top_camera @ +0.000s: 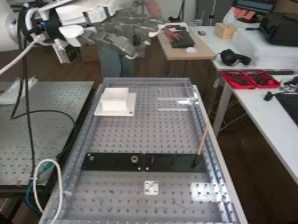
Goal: Grab the larger nut and place it in the white container
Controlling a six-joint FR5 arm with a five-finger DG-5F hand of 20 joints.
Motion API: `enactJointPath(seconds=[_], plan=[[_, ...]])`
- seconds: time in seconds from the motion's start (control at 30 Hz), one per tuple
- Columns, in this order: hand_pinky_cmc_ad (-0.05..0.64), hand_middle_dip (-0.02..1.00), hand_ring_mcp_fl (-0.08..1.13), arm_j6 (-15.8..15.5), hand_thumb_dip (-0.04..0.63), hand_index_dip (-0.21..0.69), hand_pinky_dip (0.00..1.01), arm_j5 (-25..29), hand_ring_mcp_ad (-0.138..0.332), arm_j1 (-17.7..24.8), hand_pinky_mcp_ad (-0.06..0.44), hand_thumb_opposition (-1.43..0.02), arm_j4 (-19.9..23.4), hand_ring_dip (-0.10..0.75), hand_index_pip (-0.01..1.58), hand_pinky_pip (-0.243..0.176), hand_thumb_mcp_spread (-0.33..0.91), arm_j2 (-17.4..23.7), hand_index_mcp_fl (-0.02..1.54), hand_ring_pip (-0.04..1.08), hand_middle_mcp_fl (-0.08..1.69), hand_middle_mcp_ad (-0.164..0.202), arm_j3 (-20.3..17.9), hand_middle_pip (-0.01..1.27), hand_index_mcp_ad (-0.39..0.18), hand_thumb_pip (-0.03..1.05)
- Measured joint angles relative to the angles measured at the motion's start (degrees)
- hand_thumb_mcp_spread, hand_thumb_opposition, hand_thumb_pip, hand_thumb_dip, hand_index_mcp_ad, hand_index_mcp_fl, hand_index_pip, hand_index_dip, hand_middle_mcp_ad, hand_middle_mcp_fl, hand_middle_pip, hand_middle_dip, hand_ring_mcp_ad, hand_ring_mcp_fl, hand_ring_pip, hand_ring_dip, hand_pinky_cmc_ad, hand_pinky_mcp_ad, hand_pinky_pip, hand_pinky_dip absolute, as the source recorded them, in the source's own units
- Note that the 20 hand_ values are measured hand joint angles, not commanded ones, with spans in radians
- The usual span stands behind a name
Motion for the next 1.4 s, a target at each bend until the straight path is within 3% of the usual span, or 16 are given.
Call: enactJointPath(seconds=[0.53,0.77,1.07,1.4], plan=[[0.316,0.16,0.00,0.42,0.218,-0.183,0.68,-1.62,0.131,-5.78,0.290,-0.79,-5.61,0.087,1.16,-0.093,0.11,-3.55,0.04,0.13,0.06,0.061,6.17,0.13,-0.127,0.86],[0.314,0.17,0.01,0.71,0.222,-0.180,0.65,-3.82,0.124,-7.27,0.291,-0.79,-8.37,0.087,0.95,-0.089,0.11,-4.87,0.04,0.12,0.08,0.058,8.75,0.13,-0.126,0.85],[0.326,0.19,0.00,1.02,0.218,-0.180,0.62,-5.03,0.138,-7.80,0.293,-0.79,-8.83,0.091,0.68,-0.089,0.11,-5.20,0.04,0.10,0.09,0.058,9.69,0.13,-0.127,0.84],[0.328,0.19,0.00,0.69,0.222,-0.182,0.62,-4.68,0.138,-7.73,0.293,-0.79,-8.59,0.098,0.58,-0.093,0.11,-4.71,0.05,0.09,0.13,0.058,9.24,0.13,-0.127,0.83]])
